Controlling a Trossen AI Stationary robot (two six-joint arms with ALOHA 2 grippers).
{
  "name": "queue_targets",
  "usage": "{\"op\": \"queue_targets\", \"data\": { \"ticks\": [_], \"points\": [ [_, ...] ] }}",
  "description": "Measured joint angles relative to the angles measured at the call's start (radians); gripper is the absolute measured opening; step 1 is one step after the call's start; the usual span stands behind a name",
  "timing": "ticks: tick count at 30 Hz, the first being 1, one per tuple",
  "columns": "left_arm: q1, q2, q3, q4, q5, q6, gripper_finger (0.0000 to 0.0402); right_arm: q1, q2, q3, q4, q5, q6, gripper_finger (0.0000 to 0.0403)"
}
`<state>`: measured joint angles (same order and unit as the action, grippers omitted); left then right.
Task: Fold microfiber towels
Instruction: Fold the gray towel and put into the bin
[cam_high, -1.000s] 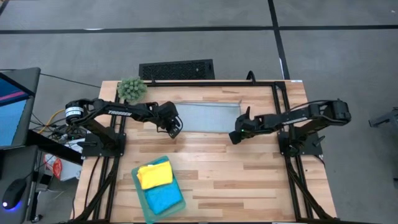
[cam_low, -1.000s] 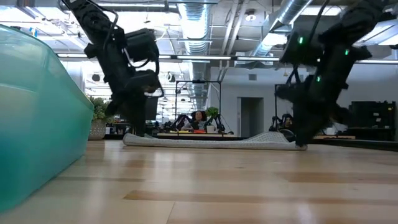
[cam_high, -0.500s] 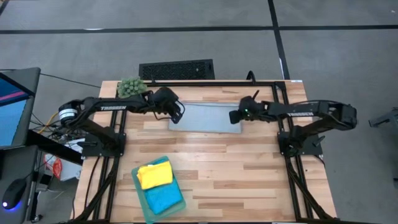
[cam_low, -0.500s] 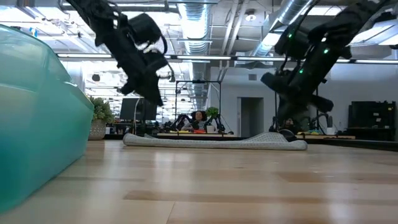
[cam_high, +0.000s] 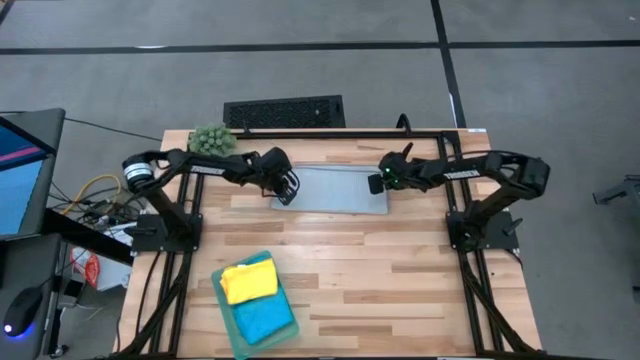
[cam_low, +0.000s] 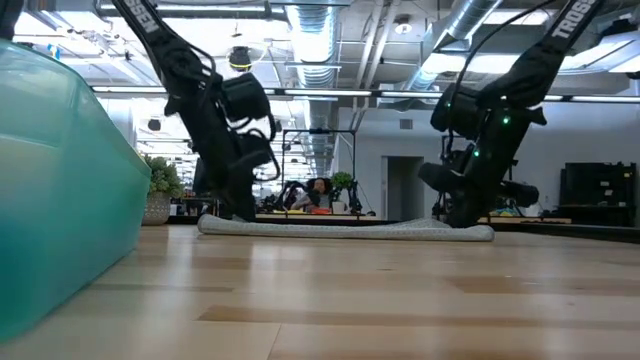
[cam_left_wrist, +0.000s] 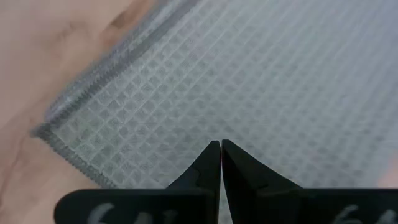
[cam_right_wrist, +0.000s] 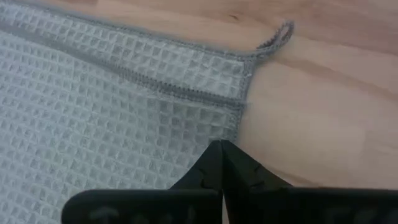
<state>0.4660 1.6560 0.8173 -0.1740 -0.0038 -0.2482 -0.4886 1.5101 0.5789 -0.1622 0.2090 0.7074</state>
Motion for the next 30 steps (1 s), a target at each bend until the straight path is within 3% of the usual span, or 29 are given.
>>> {"op": "queue_targets", "data": {
  "ticks": [6,10,15,30],
  "points": [
    [0.001,0.032,0.000,0.008,0.009,-0.006,0.0006,0.000,-0.032,-0.001,-0.019,-0.002,0.000,0.0020],
    [0.001,-0.008,0.000,0.010,0.045,-0.008,0.0006,0.000,-0.124,0.013,-0.009,0.001,-0.002,0.0015],
    [0.000,-0.059,0.001,0.024,0.002,-0.019,0.0006,0.001,-0.178,0.017,0.079,0.011,-0.008,0.0017],
    [0.027,0.049,-0.002,0.062,-0.007,0.027,0.0006,-0.025,0.095,0.023,0.137,0.014,0.026,0.0019]
  ]
}}
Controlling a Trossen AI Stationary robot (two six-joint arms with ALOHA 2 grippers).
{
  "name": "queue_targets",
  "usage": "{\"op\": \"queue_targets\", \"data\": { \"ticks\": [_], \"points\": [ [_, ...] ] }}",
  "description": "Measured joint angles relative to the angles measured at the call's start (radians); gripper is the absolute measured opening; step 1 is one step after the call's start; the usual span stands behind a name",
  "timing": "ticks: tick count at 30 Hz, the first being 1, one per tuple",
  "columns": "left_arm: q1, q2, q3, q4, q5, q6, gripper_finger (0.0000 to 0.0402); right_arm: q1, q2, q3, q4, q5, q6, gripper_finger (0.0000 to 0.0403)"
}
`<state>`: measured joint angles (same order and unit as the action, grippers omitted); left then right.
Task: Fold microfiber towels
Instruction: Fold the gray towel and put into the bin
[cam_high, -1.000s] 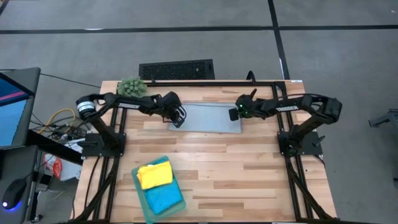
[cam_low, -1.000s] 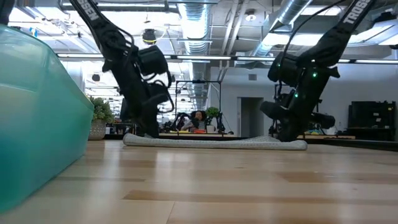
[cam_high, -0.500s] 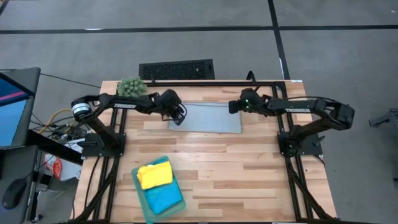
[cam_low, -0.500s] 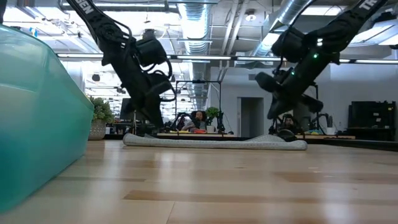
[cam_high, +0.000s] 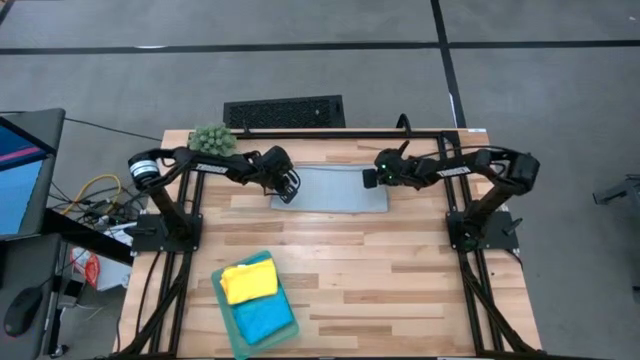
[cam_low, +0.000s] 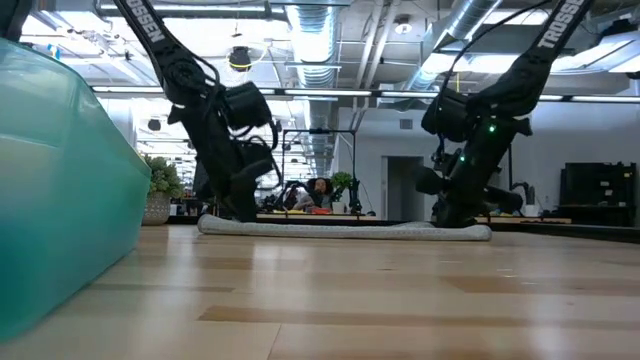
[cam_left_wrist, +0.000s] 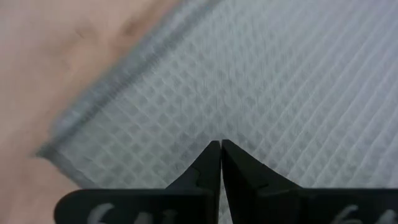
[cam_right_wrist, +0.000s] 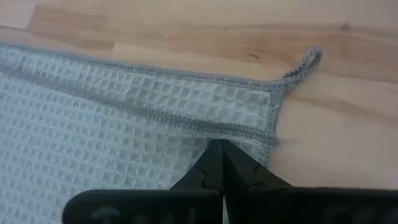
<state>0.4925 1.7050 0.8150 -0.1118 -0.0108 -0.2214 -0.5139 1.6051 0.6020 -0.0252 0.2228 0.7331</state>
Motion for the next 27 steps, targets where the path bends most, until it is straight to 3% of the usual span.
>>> {"op": "queue_targets", "data": {
  "ticks": [6,11,13,18,22,27],
  "points": [
    [0.003,0.023,0.004,0.003,0.004,0.005,0.0006,-0.003,-0.064,-0.006,-0.038,0.014,-0.043,0.0018],
    [0.003,-0.075,0.040,-0.046,0.002,0.036,0.0006,0.000,-0.231,0.019,-0.130,0.039,-0.149,0.0017],
    [0.002,-0.143,0.061,-0.091,0.005,0.067,0.0006,0.021,-0.300,0.019,-0.132,0.005,-0.230,0.0017],
    [-0.018,-0.347,0.079,-0.234,0.069,0.155,0.0006,0.109,-0.445,0.020,-0.150,-0.204,-0.353,0.0017],
    [-0.052,-0.486,0.005,-0.262,0.197,0.172,0.0006,0.220,-0.488,0.004,-0.211,-0.249,-0.373,0.0017],
    [-0.087,-0.549,-0.165,-0.156,0.236,0.052,0.0006,0.307,-0.472,-0.044,-0.221,-0.222,-0.319,0.0017]
  ]
}}
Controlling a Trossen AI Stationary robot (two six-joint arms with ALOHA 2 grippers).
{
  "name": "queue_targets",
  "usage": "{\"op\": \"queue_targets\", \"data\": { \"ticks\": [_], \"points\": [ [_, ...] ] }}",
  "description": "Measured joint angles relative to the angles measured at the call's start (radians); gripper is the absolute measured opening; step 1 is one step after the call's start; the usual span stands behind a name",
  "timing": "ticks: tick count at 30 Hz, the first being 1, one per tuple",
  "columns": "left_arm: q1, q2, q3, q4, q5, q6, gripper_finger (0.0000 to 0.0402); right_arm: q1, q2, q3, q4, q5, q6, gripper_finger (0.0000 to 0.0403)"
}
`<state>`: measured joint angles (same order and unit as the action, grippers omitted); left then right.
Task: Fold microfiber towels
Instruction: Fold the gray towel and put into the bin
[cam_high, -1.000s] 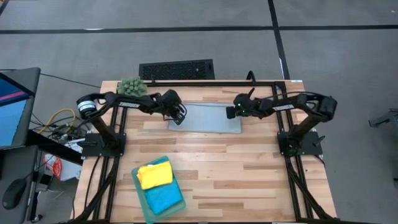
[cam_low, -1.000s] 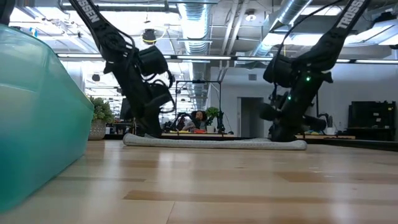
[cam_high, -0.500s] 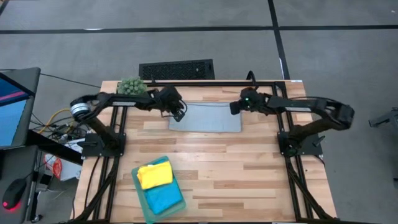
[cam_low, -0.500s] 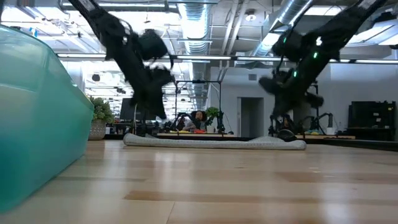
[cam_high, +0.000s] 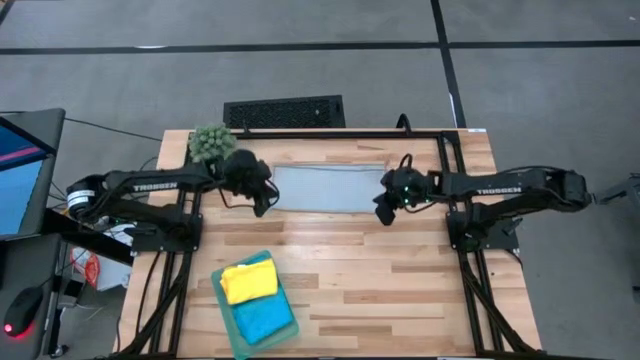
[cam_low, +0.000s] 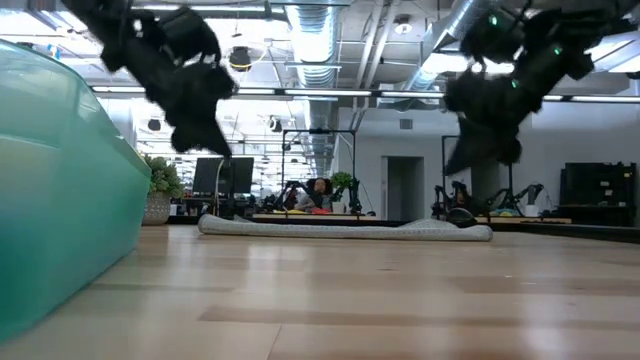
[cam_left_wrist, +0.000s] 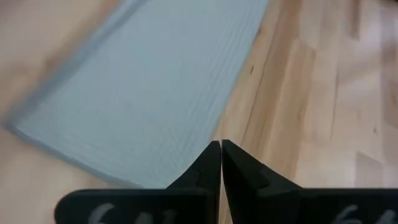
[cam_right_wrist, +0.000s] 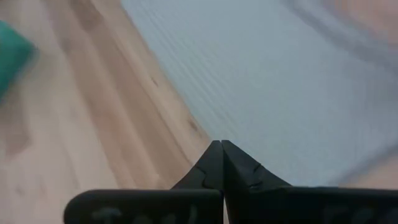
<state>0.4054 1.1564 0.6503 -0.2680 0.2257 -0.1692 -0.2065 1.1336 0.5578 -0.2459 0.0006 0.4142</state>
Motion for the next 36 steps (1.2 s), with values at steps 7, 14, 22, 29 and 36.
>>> {"op": "queue_targets", "data": {
  "ticks": [7,14,22,29,36],
  "points": [
    [-0.016,0.010,-0.188,0.199,-0.046,-0.125,0.0000,0.010,0.088,-0.058,0.000,0.028,0.066,0.0017],
    [-0.026,0.009,-0.237,0.263,-0.073,-0.149,0.0000,0.010,0.203,-0.076,-0.001,0.027,0.083,0.0017],
    [-0.042,0.009,-0.286,0.286,-0.091,-0.183,0.0000,0.011,0.277,-0.072,0.076,0.027,0.084,0.0022],
    [-0.041,0.009,-0.288,0.351,-0.138,-0.166,0.0000,0.016,0.272,-0.074,0.081,0.027,0.094,0.0019],
    [-0.041,0.010,-0.288,0.372,-0.144,-0.160,0.0000,0.016,0.272,-0.073,0.075,0.024,0.110,0.0023]
  ]
}}
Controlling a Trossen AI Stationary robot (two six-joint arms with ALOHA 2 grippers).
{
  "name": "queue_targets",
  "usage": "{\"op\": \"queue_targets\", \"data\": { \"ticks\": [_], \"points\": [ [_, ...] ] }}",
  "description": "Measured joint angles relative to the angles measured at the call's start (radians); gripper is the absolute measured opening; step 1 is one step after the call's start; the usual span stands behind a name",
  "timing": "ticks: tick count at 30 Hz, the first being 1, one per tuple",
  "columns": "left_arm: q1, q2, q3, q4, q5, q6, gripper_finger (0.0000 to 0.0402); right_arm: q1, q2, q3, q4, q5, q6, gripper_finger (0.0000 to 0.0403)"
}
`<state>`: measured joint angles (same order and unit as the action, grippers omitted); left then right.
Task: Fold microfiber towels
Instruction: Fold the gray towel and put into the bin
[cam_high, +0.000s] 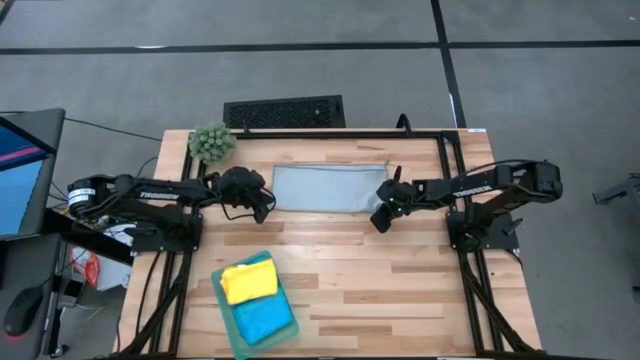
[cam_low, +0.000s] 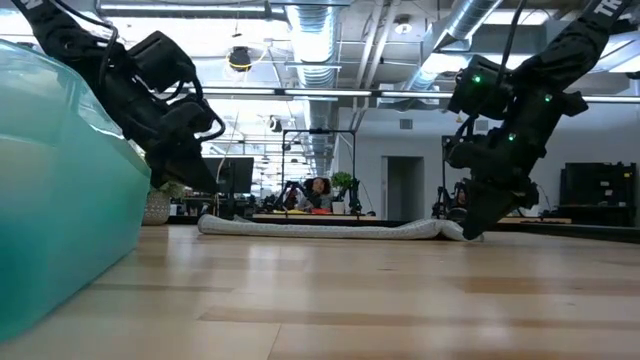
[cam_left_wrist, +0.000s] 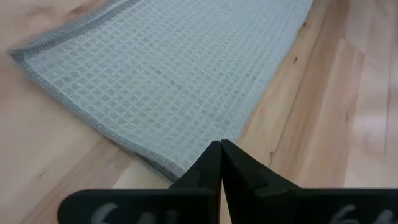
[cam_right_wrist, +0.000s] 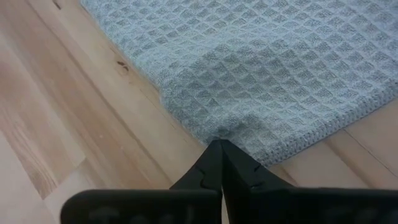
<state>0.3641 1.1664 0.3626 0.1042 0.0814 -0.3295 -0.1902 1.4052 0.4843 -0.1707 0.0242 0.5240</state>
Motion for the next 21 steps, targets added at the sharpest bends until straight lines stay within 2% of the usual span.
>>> {"op": "queue_targets", "data": {
  "ticks": [3,7,12,21],
  "points": [
    [0.000,0.033,0.000,0.015,-0.004,0.007,0.0000,0.000,0.000,0.000,-0.003,0.000,0.000,0.0025],
    [0.000,0.132,0.000,0.093,-0.009,0.011,0.0000,0.000,0.000,0.000,-0.004,-0.004,0.001,0.0023],
    [0.000,0.246,0.000,0.100,-0.009,-0.026,0.0000,0.001,0.000,0.000,-0.011,-0.027,0.001,0.0022],
    [0.000,0.270,0.003,0.088,0.004,-0.042,0.0000,0.008,-0.001,0.002,-0.070,-0.033,0.005,0.0024]
  ]
}}
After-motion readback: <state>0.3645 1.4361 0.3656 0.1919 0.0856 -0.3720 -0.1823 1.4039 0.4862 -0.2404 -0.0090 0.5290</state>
